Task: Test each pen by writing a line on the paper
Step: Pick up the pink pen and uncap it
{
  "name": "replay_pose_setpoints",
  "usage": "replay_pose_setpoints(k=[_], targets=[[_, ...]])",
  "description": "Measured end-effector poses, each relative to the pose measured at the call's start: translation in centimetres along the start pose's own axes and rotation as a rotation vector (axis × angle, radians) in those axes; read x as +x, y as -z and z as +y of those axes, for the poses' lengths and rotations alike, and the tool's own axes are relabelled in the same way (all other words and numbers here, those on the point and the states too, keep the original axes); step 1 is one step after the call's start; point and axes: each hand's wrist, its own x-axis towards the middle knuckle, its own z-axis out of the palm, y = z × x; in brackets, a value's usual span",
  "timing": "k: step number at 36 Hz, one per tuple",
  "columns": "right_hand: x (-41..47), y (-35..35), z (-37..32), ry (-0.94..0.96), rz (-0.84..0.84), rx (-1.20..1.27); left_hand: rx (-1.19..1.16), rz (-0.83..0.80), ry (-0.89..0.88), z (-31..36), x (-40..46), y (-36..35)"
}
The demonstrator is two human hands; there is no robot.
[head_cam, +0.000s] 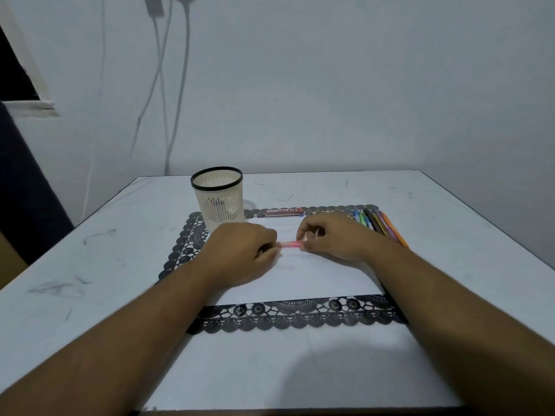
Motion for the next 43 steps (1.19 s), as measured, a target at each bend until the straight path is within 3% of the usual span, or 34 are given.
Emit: replay_pose_setpoints(k=[4,10,20,33,43], targets=[[0.1,0.1,0.3,0.014,0.018,0.001,-0.089,0.145,0.053,0.3,0.0,-0.3],[-0.1,-0.5,-0.3,0.052,0.046,-0.007,-0.132,0.021,0.050,-0.5,0.4,-1.1],[-0.4,1.3,0.4,-0.043,0.078,0.046,-0.225,-0.057,0.152,-1.6,0.4,-0.6],[-0.5,0.9,0.1,-0.066,0.057,0.121,-0.312,-0.078,0.168,-1.6,0.3,-0.8],[-0.3,0.6,0.0,-0.080,0.055,0.037,-0.341,-0.078,0.153,-1.9,0.3,-1.0]])
